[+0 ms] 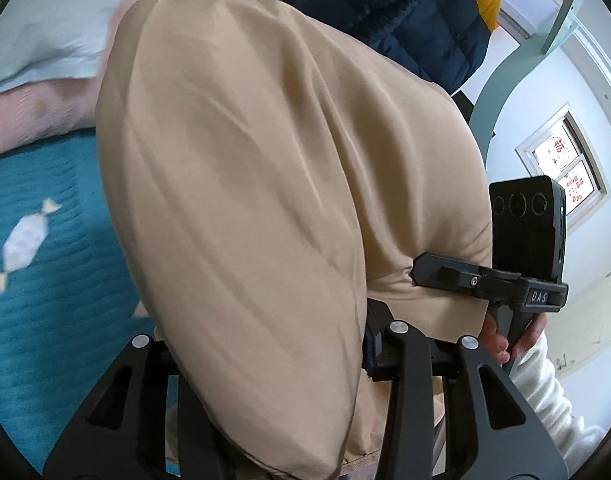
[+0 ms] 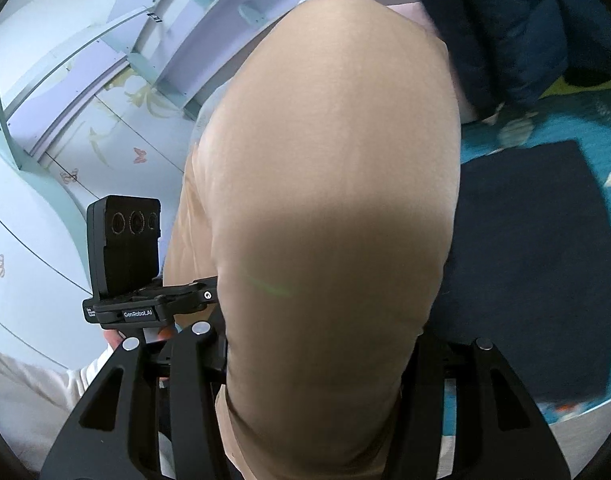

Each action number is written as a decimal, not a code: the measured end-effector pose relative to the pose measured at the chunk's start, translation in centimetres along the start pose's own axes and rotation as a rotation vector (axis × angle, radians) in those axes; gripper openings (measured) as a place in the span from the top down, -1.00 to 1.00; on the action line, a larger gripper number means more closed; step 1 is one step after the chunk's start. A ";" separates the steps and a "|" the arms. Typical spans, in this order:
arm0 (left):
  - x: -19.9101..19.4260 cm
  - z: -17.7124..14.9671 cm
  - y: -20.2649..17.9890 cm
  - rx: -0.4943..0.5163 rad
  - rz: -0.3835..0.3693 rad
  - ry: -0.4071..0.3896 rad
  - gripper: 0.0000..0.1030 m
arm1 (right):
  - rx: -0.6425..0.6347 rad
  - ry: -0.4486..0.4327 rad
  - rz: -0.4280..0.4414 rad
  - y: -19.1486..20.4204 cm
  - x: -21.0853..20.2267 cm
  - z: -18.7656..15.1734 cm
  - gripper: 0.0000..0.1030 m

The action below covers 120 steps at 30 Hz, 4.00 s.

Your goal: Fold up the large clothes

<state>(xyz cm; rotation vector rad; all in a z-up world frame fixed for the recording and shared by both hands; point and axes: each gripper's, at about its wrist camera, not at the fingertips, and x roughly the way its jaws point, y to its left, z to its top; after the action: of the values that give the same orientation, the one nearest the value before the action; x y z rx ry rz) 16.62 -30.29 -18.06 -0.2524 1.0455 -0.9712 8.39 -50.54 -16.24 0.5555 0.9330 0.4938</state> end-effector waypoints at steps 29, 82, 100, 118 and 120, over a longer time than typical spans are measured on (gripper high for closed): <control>15.5 2.4 -7.6 0.021 0.749 -0.165 -0.75 | -0.047 -0.236 -1.071 -13.3 -6.2 2.7 -0.83; 24.3 8.4 2.3 0.021 0.754 -0.114 0.83 | 0.184 -0.353 -0.682 -21.6 0.9 9.9 0.97; 11.5 2.2 0.2 0.069 0.710 -0.097 -0.26 | 0.391 -0.516 -1.005 -9.3 -11.6 -2.6 -0.41; -13.6 -5.8 -10.7 0.336 0.602 -0.309 -0.80 | 0.123 -0.525 -1.168 20.0 -8.8 -11.5 -0.85; -16.1 -6.3 -11.3 0.345 0.584 -0.326 -0.80 | 0.114 -0.551 -1.168 22.4 -8.9 -12.2 -0.85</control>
<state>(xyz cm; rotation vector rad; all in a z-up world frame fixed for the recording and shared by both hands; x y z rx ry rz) 2.78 -22.78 -4.70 0.1741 0.5832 -0.5380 -9.90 -36.33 -2.41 0.1524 0.6089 -0.7386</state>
